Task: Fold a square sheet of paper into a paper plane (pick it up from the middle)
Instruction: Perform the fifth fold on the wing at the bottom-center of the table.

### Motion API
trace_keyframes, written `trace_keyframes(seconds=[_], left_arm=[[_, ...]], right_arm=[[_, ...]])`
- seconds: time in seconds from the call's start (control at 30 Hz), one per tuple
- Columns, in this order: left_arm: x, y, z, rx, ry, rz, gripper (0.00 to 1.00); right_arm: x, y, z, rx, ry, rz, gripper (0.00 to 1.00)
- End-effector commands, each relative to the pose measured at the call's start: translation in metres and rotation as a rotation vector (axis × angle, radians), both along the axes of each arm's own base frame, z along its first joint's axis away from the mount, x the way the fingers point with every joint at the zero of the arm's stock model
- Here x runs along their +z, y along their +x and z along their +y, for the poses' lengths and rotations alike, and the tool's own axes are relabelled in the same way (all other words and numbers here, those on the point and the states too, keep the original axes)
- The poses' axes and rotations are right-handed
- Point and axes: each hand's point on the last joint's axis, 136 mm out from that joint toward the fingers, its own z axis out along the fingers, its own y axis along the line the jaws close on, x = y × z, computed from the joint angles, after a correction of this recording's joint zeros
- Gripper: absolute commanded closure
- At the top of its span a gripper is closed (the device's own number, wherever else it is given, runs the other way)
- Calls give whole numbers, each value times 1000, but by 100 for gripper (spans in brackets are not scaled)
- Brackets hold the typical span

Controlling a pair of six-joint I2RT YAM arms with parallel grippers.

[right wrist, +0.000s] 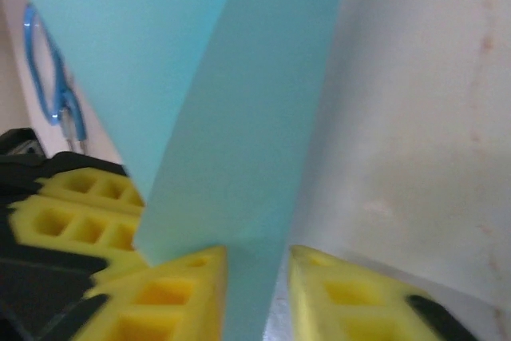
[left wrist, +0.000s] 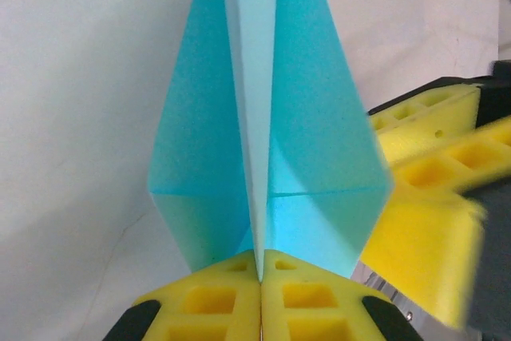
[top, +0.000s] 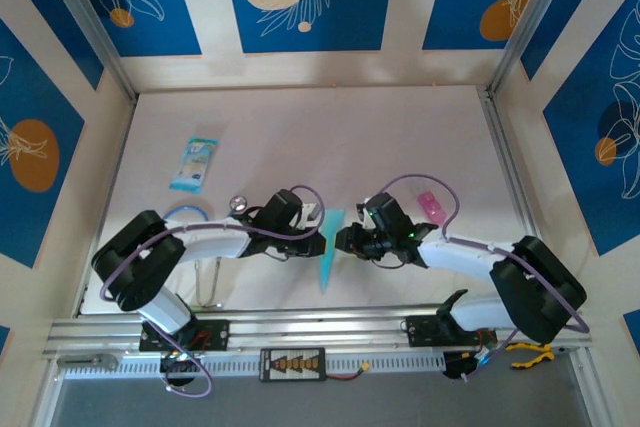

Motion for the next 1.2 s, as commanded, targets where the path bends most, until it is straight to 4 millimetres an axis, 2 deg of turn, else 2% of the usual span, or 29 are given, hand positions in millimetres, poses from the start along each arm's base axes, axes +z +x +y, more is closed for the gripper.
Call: trace_keyframes(seconds=[0.0,0.2,0.4,0.67,0.97,1.07,1.17], left_arm=[[0,1,6,13,37,-25,93],[0,0,8,15,41,-23,93],[2,0,10,22,42,-32,93],[1,0,11,25,50,-34,93],[-2,0,14,30,69,-35,91],[-3,1,15,31,80,-36,88],[-7,1,17,30,94,-35,83]], right_arm=[[18,-2,13,56,22,-38,62],[19,-3,24,87,10,-38,56],[-1,-2,11,37,-87,16,58],[-14,-2,-2,-8,-136,52,80],[-16,0,-6,-26,-137,68,92],[-17,0,-3,-22,-129,76,98],[-14,1,2,-21,-101,73,100]])
